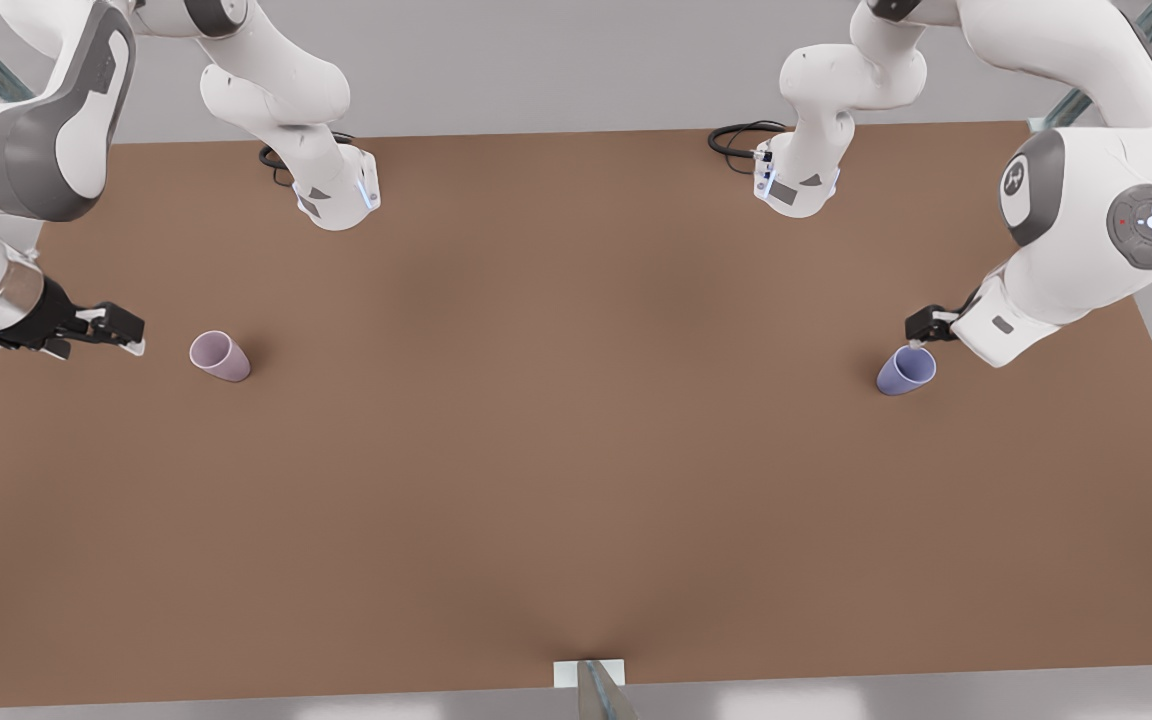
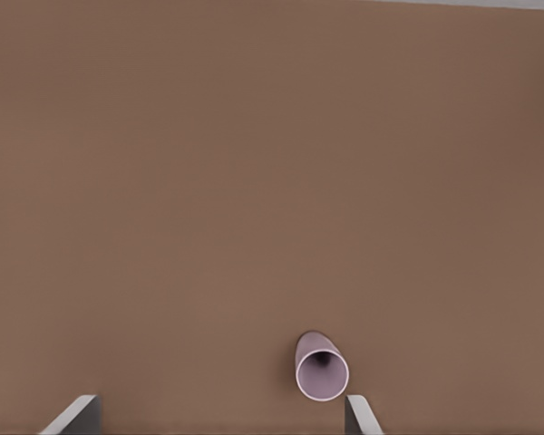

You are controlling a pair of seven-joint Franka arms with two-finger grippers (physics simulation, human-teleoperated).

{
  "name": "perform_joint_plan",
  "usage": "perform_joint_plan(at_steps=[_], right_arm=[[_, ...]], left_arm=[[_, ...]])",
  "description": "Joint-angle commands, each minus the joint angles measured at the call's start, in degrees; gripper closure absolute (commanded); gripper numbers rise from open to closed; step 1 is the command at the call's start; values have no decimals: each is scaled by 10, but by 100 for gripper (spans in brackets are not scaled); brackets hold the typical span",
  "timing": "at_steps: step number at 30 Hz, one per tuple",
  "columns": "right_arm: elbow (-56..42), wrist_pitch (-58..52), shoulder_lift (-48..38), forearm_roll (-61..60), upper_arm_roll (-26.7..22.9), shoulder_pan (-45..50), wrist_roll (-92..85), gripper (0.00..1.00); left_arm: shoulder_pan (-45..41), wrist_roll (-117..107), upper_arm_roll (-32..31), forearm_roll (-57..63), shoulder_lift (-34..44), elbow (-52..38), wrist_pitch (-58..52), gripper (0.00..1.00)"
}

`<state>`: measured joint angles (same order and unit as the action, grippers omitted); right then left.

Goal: Stack the cups, with the pink cup at the bottom and the purple cup at the top

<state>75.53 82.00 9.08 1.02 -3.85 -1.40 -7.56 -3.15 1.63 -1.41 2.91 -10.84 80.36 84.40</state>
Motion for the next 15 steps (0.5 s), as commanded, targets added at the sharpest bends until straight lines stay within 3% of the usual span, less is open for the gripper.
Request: perform_joint_plan(at_steps=[1, 5, 7, 9, 10, 13, 15], right_arm=[[3, 5, -1, -3, 0, -2, -32, 0], [55, 33, -2, -2, 1, 3, -47, 0], [199, 120, -72, -2, -1, -18, -62, 0], [258, 166, -83, -1, -6, -52, -147, 0], [291, 230, -79, -2, -38, -54, -204, 0], [302, 236, -57, 5, -53, -54, -223, 0], [329, 308, -35, 10, -91, -51, -300, 0]], left_arm=[[0, 22, 0, 2, 0, 0, 4, 0], [0, 25, 4, -2, -3, 3, 3, 0], [0, 26, 4, -3, -4, 7, 4, 0], [0, 26, 4, -3, -8, 8, 4, 0], [0, 26, 4, -3, -11, 8, 4, 0], [0, 26, 4, -3, -16, 8, 4, 0], [0, 26, 4, -3, -20, 8, 4, 0]])
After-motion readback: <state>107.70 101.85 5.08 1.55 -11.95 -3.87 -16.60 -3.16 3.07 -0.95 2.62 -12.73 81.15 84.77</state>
